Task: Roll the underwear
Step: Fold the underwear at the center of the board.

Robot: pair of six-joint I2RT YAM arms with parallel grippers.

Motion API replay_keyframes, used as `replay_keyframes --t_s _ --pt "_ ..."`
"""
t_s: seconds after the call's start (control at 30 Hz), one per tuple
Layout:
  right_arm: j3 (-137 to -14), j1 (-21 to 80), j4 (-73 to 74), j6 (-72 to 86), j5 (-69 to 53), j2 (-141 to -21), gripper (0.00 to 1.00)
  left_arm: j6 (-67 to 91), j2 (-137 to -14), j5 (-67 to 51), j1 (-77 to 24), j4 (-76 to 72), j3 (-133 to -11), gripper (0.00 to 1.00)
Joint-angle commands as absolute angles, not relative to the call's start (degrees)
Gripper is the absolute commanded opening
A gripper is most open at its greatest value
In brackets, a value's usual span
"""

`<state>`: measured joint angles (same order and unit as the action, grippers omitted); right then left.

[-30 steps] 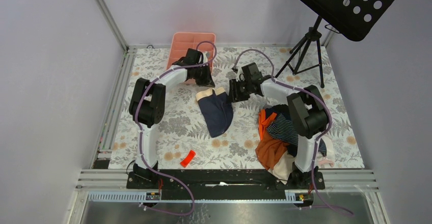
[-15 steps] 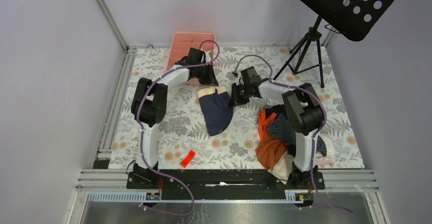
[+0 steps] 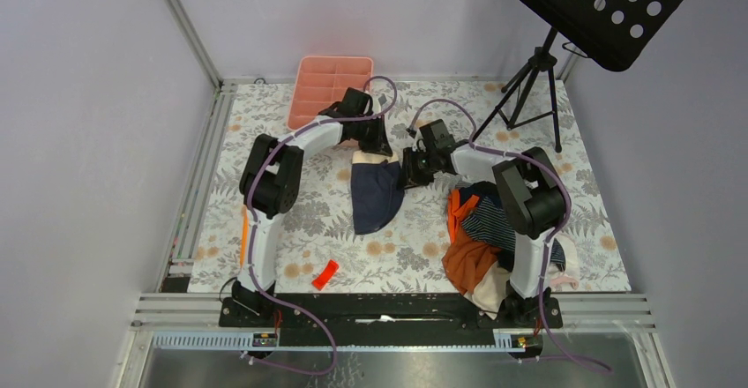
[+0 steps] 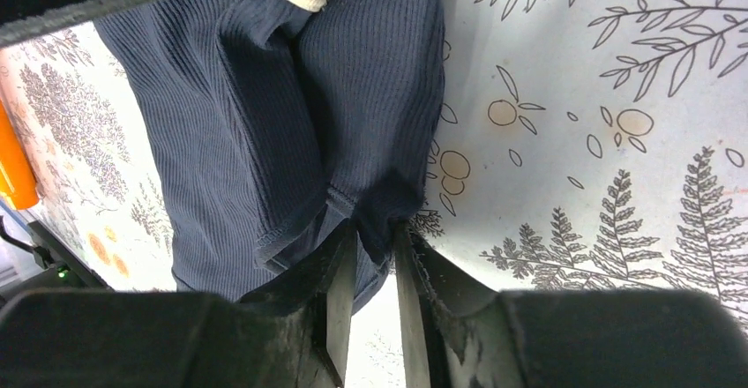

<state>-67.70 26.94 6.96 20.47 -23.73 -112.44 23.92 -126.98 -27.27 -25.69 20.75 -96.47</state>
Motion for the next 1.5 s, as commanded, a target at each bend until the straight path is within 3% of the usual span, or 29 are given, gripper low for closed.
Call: replay_keyframes --t_s 0.0,0.07,0.27,0.57,0.83,1.17,1.47 --pt "-67.5 26.8 9.88 20.87 -23.8 -109.27 0.31 23.83 -127.33 -26.22 -25.66 18.15 -99.92 0.01" --pt "-68.26 26.8 11.93 20.27 -23.26 -107.52 0.33 24.1 -127.69 -26.88 -25.66 18.0 -100.5 0.01" --pt "-71.97 26.87 12.79 13.06 -23.17 -103.4 0.54 24.85 -127.95 -27.99 -25.66 17.84 -100.53 0.01" --pt "-74.3 27.71 12.73 6.74 -27.07 -109.27 0.57 25.09 -127.58 -28.23 -25.66 17.77 -100.25 0.01" --pt "-75.26 28.54 12.61 5.9 -27.6 -111.14 0.47 24.7 -127.35 -27.79 -25.66 18.01 -100.11 0.01" --pt "-73.22 28.58 11.9 10.35 -28.78 -109.11 0.04 23.98 -127.45 -25.06 -25.58 20.09 -101.41 0.01" --pt "-65.77 28.21 6.25 27.02 -32.61 -103.86 0.06 25.99 -130.64 -25.13 -25.8 21.57 -108.68 0.0"
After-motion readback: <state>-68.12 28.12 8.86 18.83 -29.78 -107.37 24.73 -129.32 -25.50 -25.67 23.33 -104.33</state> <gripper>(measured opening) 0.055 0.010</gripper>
